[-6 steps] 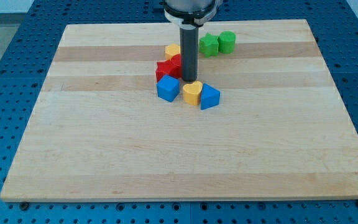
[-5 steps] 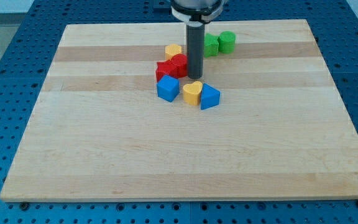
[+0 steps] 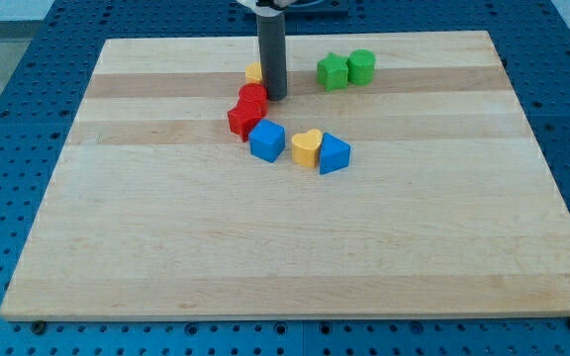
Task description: Move the hexagon diagonally to the cube
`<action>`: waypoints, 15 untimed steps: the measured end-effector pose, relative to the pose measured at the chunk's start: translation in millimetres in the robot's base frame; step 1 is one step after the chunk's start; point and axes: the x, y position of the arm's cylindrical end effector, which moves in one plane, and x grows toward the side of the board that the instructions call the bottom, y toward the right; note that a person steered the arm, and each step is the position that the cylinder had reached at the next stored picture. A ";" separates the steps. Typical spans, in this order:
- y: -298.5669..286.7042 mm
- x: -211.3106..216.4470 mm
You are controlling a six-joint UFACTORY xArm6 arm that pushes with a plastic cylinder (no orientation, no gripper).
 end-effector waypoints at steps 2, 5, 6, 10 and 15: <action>-0.7 -5.7; -10.3 -46.9; -40.8 -46.9; -101.5 -91.3; -86.1 -15.6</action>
